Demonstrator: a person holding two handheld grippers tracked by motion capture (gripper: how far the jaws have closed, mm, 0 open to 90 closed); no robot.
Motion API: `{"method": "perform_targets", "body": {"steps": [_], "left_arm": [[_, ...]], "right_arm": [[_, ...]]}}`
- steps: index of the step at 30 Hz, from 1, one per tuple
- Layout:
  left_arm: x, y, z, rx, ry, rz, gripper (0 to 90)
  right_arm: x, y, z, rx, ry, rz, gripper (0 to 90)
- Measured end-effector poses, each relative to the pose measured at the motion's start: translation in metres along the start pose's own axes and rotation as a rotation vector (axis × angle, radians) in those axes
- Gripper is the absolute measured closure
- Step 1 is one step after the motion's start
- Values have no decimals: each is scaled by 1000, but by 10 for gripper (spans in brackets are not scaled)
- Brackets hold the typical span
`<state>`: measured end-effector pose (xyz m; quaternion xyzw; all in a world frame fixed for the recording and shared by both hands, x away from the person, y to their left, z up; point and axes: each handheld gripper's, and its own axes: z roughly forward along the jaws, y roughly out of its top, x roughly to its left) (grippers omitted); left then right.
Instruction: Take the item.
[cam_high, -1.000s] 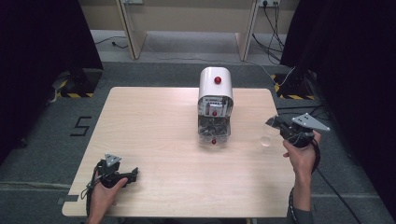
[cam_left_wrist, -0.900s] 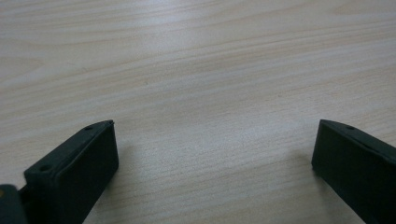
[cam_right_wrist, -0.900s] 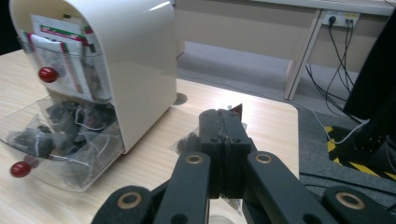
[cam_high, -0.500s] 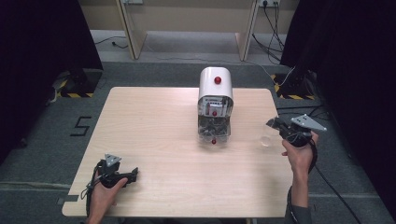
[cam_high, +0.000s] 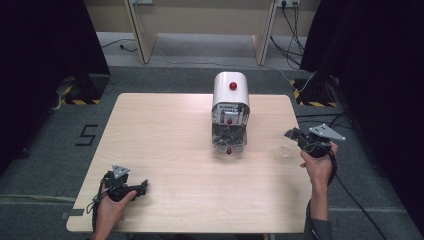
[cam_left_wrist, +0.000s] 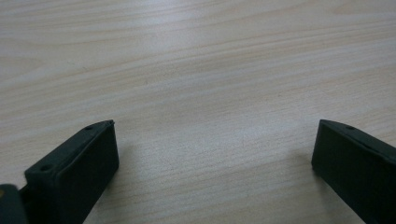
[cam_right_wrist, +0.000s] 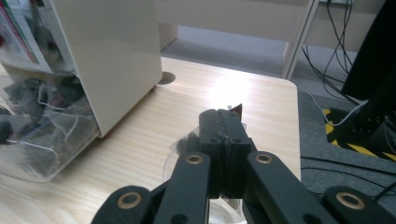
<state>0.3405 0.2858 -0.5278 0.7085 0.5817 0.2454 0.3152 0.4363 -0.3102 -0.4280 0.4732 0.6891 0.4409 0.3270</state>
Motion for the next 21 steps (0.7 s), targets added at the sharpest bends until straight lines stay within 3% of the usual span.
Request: {"method": "perform_targets", "body": {"steps": [13, 21], "left_arm": [[0, 0, 0, 0, -1, -1, 0], [0, 0, 0, -1, -1, -1, 0]], "right_arm": [[-1, -9, 9, 44, -6, -8, 890], [-2, -10, 11, 46, -9, 1, 827]]}}
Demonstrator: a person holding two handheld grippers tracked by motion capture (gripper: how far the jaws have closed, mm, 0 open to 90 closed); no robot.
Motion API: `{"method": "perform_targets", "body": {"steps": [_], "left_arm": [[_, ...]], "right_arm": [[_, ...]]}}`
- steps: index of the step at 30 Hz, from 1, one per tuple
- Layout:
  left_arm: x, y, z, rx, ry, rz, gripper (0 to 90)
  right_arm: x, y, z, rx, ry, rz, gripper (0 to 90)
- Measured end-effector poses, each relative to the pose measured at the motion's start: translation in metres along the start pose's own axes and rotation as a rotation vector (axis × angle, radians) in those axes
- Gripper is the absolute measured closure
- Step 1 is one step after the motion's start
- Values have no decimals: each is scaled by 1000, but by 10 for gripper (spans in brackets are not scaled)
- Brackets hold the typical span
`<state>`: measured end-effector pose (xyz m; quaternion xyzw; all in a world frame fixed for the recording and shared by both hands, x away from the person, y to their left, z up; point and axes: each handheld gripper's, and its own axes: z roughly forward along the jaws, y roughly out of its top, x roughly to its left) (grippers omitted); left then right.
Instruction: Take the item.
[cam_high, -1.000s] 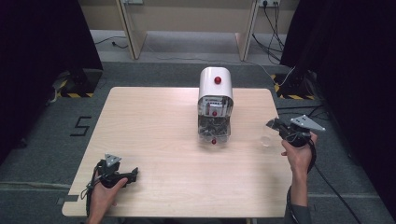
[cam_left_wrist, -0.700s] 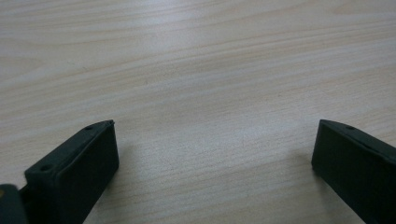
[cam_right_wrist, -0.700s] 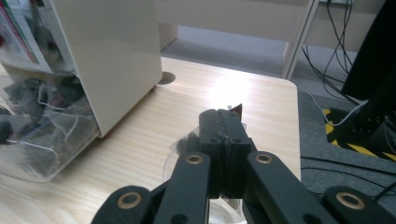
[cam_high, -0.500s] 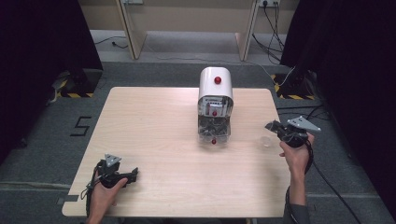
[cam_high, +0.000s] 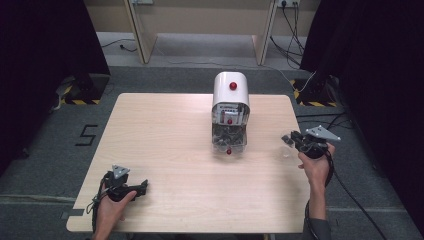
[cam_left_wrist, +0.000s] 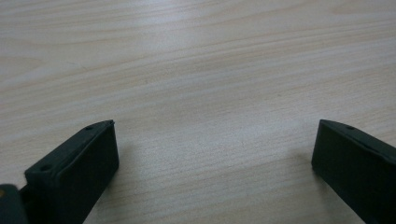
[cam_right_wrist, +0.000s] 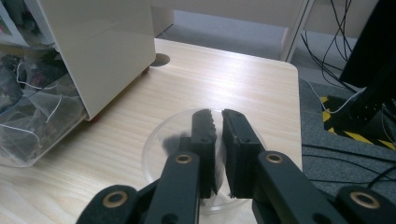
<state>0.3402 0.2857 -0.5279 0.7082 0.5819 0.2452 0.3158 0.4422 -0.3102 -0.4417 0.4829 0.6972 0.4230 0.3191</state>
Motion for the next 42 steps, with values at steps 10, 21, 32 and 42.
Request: {"method": "perform_targets", "body": {"steps": [10, 21, 32, 42], "left_arm": [[0, 0, 0, 0, 0, -1, 0], [0, 0, 0, 0, 0, -1, 0], [0, 0, 0, 0, 0, -2, 0], [0, 0, 0, 0, 0, -2, 0]], "right_arm": [[2, 4, -5, -23, 4, 3, 782], [16, 11, -7, -39, 33, 9, 634], [37, 10, -9, -22, 65, 20, 444], [55, 8, -15, -27, 90, -2, 403]]}}
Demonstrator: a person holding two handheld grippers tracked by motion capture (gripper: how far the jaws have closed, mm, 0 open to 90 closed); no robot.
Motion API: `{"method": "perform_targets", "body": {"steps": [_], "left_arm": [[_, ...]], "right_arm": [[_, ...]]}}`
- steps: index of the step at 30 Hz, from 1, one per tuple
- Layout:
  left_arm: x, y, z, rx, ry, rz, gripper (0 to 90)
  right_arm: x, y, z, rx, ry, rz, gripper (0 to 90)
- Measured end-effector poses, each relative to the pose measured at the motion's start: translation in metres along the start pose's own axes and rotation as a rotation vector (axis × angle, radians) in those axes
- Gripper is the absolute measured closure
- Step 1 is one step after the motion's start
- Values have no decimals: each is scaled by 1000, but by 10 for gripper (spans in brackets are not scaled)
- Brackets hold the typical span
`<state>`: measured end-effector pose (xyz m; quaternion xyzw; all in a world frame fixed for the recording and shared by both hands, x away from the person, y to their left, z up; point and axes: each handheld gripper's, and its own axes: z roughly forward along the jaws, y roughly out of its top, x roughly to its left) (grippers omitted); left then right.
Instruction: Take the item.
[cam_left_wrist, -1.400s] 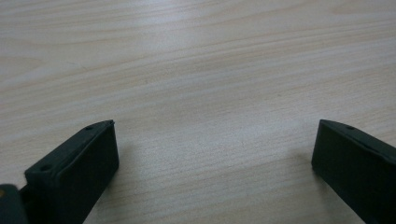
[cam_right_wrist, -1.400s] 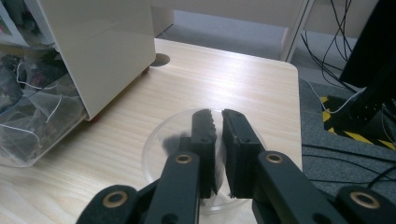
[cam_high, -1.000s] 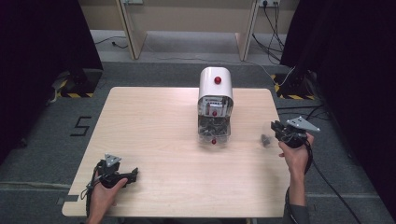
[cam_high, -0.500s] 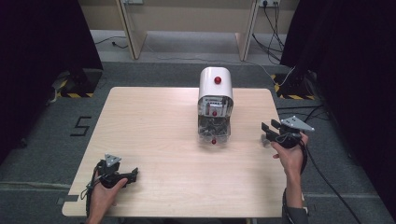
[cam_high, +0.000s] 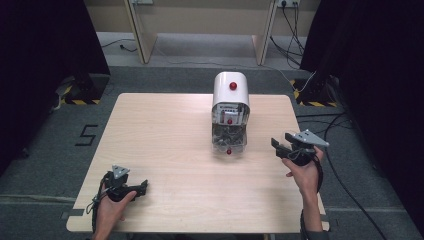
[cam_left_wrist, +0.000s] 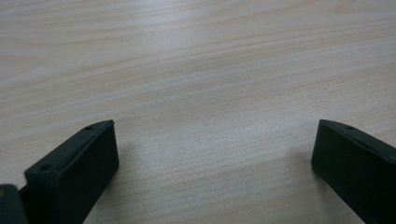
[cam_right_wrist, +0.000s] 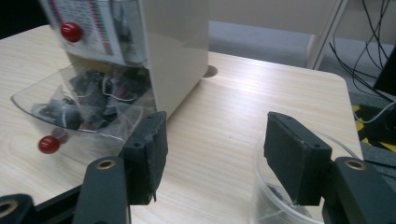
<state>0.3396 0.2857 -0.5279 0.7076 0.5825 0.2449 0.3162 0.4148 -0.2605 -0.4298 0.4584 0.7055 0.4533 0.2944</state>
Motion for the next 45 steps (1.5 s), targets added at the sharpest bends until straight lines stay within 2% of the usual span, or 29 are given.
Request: {"method": "perform_targets", "body": {"steps": [10, 33, 45], "left_arm": [[0, -1, -1, 0, 0, 1, 1], [0, -1, -1, 1, 0, 1, 0], [0, -1, -1, 1, 0, 1, 0]], "right_arm": [[16, 0, 1, 4, 24, -32, 391], [36, -18, -6, 34, 55, -56, 362], [45, -30, -4, 61, 76, -68, 360]]}}
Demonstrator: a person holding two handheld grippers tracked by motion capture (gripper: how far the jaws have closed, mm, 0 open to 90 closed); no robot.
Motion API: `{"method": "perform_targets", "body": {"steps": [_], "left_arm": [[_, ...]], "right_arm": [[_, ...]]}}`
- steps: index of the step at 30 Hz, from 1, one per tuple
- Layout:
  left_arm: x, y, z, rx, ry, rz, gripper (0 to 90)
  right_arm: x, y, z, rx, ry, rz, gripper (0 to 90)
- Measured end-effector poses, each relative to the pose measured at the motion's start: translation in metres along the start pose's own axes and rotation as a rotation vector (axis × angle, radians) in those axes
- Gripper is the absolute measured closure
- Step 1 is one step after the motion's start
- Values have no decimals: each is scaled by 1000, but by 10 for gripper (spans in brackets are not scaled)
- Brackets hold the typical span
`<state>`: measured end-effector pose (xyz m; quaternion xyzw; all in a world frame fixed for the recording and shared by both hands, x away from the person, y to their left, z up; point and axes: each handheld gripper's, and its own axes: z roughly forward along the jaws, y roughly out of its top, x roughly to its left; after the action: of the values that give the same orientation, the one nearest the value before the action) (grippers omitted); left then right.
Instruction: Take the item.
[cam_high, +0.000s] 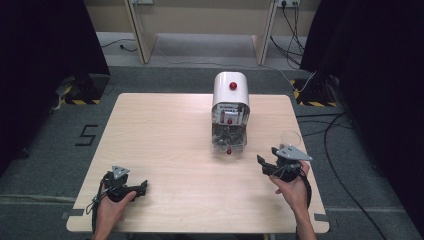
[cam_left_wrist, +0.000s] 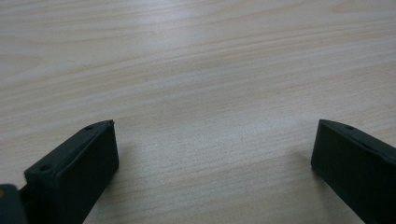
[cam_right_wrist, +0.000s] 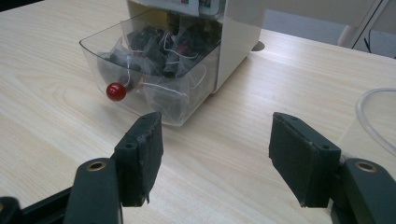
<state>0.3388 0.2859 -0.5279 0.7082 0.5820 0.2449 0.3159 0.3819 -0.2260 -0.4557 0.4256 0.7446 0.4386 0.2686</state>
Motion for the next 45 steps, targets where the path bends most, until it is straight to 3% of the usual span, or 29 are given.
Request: {"method": "perform_targets", "body": {"steps": [13, 29, 45], "left_arm": [[0, 0, 0, 0, 0, 0, 0], [0, 0, 0, 0, 0, 0, 0], [0, 0, 0, 0, 0, 0, 0]], "right_arm": [[9, -11, 1, 18, 17, -14, 349], [18, -32, 3, 69, 37, 15, 273], [24, -46, 3, 105, 59, 5, 277]]}}
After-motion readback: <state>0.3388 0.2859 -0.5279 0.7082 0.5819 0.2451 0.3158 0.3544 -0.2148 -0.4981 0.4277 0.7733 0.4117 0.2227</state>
